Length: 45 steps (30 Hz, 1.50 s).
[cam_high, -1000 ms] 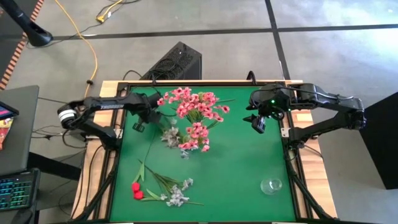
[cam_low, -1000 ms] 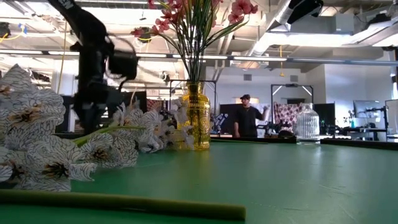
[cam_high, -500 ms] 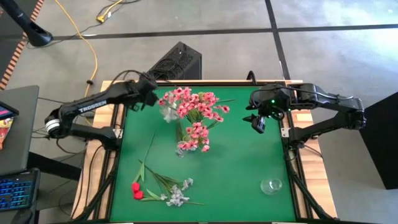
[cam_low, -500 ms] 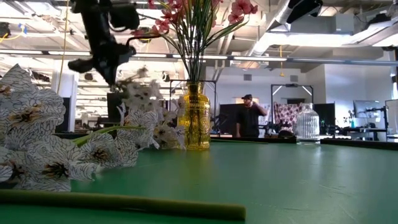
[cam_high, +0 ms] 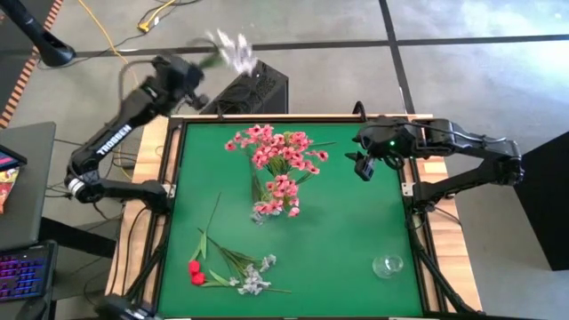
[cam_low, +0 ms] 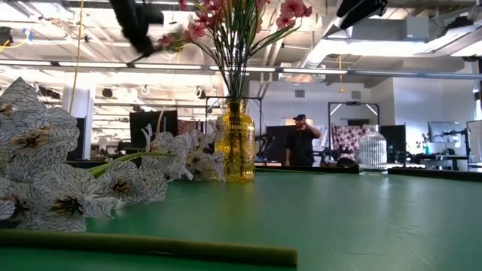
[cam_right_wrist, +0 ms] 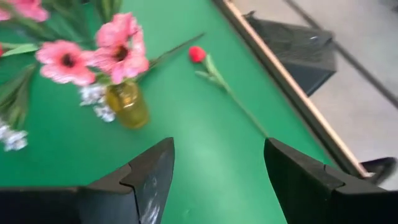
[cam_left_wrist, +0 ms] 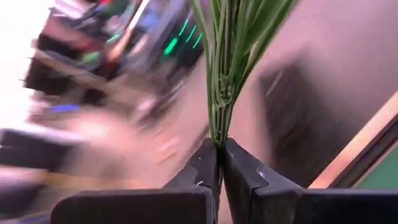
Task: Sort flowers into vase by color
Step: Put the white flowers into the top transparent vase
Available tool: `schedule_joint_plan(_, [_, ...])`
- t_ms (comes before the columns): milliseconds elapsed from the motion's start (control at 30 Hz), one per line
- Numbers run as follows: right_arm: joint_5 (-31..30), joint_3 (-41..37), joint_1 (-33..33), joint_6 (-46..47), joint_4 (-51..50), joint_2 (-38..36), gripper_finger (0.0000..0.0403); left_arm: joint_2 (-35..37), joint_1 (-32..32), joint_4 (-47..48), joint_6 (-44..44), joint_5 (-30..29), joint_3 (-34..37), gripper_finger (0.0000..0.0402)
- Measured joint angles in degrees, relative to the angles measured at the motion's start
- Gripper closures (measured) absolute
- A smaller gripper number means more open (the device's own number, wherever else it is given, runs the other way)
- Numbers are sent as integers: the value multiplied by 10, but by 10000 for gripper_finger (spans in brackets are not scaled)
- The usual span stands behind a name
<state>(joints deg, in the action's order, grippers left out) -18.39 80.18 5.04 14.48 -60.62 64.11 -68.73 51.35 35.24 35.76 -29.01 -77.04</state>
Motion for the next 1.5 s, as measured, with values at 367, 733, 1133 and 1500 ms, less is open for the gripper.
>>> schedule_joint_plan(367, [89, 0, 161, -100, 123, -58, 132, -59, -2, -343, -409, 486, -43, 401])
schedule_joint_plan(733, [446, 1, 397, -122, 437, -4, 133, -239, -95, -446, -467, 506, -174, 401])
schedule_joint_plan(1133, [523, 0, 406, -161, 499, 133, 133, -366, -184, -369, -413, 516, -290, 401])
schedule_joint_plan(1500, [572, 0, 391, -127, 559, 178, 134, -365, -196, -335, -394, 482, -291, 401])
